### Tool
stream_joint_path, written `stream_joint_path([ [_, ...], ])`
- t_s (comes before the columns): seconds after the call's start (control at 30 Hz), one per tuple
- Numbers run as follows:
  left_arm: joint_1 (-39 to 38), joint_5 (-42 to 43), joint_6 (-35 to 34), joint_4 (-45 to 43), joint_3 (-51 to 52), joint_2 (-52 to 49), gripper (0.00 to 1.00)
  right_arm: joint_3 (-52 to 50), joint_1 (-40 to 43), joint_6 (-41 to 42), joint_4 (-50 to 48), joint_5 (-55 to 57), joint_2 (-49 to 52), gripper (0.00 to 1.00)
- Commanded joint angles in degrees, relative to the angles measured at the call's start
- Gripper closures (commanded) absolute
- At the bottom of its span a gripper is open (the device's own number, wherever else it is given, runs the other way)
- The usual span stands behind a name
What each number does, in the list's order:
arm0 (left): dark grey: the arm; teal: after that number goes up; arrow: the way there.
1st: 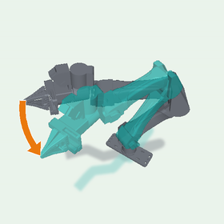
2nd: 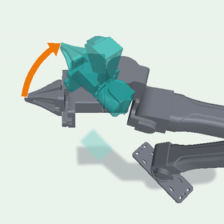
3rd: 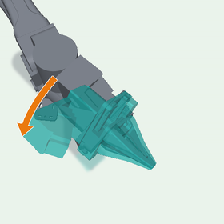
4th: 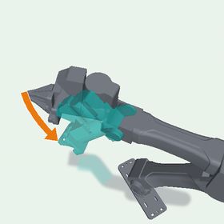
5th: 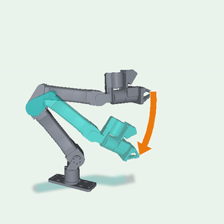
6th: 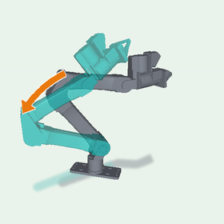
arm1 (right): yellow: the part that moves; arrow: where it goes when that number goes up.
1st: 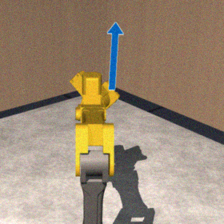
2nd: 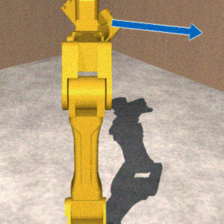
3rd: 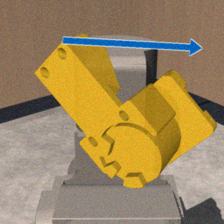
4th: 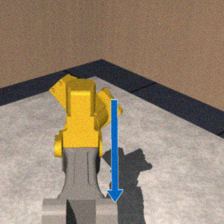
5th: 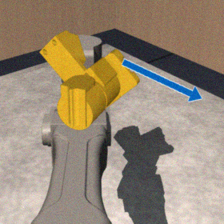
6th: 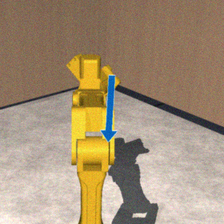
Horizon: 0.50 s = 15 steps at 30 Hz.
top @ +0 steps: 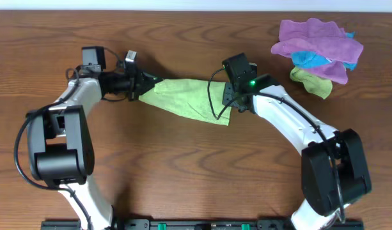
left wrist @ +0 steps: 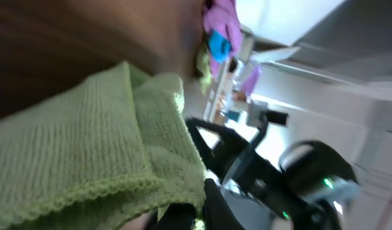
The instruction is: Fold the cloth
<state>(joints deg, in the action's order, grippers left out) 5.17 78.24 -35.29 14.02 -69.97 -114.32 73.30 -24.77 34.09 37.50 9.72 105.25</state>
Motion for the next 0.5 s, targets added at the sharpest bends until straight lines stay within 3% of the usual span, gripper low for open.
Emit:
stream_joint_path([
  [0.0, 0.31, 7.54, 6.45, 4.02, -0.04, 1.57, 0.94, -0.07, 0.83, 0.13, 0.07, 0.83, -2.08, 0.58],
  [0.2, 0.44, 6.95, 20.48, 21.62, -0.04, 1.57, 0.94, -0.07, 2.27, 0.15, 3.17, 0.33, -3.72, 0.54],
  [0.37, 0.63, -7.08, 37.38, 44.00, -0.04, 1.57, 0.94, -0.15, 5.22, 0.17, 7.13, -8.98, -3.76, 0.50],
  [0.47, 0.83, -12.72, 43.01, 51.30, -0.04, 1.57, 0.94, -0.17, 6.93, 1.64, 6.69, -13.44, -3.76, 0.49],
])
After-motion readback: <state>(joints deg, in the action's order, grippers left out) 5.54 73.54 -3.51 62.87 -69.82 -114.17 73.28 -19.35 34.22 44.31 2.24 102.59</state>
